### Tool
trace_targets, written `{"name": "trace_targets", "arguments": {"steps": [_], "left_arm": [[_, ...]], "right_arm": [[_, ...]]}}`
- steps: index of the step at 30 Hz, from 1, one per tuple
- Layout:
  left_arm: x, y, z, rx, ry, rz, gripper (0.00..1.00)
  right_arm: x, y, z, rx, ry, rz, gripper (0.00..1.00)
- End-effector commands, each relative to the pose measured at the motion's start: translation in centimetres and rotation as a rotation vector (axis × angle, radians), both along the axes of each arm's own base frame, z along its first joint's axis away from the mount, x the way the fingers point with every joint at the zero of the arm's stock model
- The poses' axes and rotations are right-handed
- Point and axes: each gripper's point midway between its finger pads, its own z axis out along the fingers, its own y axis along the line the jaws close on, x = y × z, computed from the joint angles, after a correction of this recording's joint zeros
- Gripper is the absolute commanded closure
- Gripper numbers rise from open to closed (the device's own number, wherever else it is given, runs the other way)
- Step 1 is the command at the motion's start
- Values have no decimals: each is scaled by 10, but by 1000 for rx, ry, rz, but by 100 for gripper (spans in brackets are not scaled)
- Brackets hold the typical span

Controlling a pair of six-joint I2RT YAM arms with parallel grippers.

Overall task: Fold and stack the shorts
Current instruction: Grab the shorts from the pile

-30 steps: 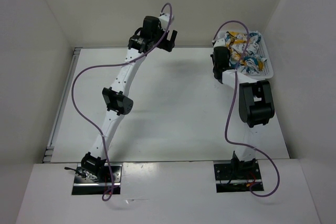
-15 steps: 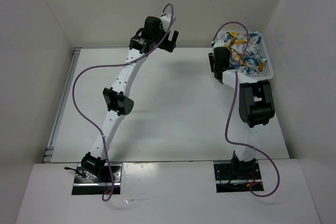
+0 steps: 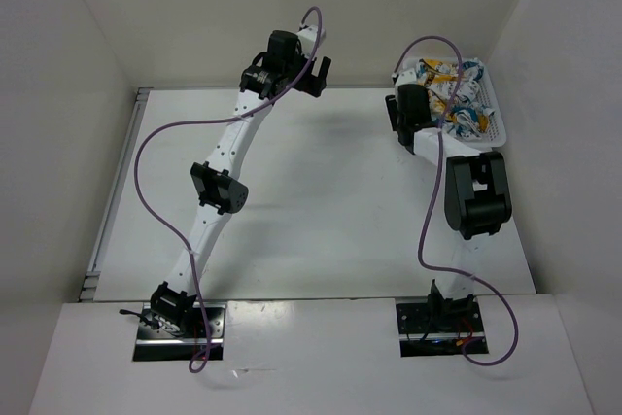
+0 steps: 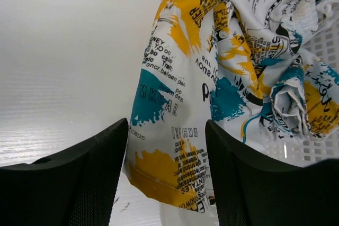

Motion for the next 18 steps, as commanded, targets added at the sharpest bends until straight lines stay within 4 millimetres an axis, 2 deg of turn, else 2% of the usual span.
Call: {"name": "trace_targets", "arguments": {"steps": [1,3,4,7,9,12,13,14,18], "left_arm": [[-10,-1,52,-40,-85,-18,1],[-10,-1,52,-40,-85,-18,1],[-10,-1,52,-40,-85,-18,1],[-10,-3,52,-44,-84,-27,1],[-12,-2,50,-40,-76,-27,1],[-12,-2,50,-40,-76,-27,1],[-12,-2,50,-40,-76,-27,1],[-12,-2,50,-40,-76,-27,1],[-12,-2,50,-40,-76,-27,1]], "right_arm": [[10,-2,62,14,-149,-3,34],[10,-4,62,10,-150,-11,38],[10,-4,63,2,-148,-8,46],[11,-4,64,3,-157,-8,61],[9,-5,56,-7,-136,-4,62],[9,-3,53,-4,-125,7,62],[10,-1,48,-1,-116,16,64],[10,-1,48,-1,-116,16,71],[9,-3,48,-5,-116,7,85]]}}
